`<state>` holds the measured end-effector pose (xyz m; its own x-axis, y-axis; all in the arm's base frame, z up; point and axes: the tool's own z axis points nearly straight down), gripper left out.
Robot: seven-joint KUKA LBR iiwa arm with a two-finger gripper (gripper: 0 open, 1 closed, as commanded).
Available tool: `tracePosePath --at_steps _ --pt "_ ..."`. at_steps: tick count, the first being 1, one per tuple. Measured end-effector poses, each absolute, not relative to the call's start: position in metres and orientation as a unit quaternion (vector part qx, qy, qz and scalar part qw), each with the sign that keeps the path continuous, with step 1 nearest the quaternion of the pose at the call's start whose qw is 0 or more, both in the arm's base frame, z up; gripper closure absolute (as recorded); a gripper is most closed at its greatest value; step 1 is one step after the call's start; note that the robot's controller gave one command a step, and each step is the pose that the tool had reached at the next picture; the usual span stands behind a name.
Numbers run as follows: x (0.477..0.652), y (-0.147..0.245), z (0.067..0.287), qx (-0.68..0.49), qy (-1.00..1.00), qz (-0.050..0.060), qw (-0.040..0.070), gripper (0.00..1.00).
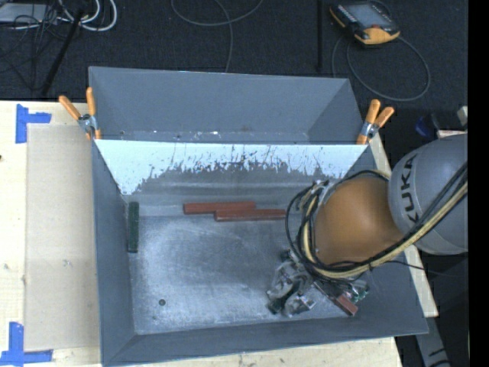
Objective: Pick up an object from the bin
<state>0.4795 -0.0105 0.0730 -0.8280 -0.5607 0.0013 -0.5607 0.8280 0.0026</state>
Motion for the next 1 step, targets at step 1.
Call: tracePosePath --at_steps 1 --pt "0.515 -0.0294 0.2066 0.31 -0.951 -0.001 0.0 1.0"
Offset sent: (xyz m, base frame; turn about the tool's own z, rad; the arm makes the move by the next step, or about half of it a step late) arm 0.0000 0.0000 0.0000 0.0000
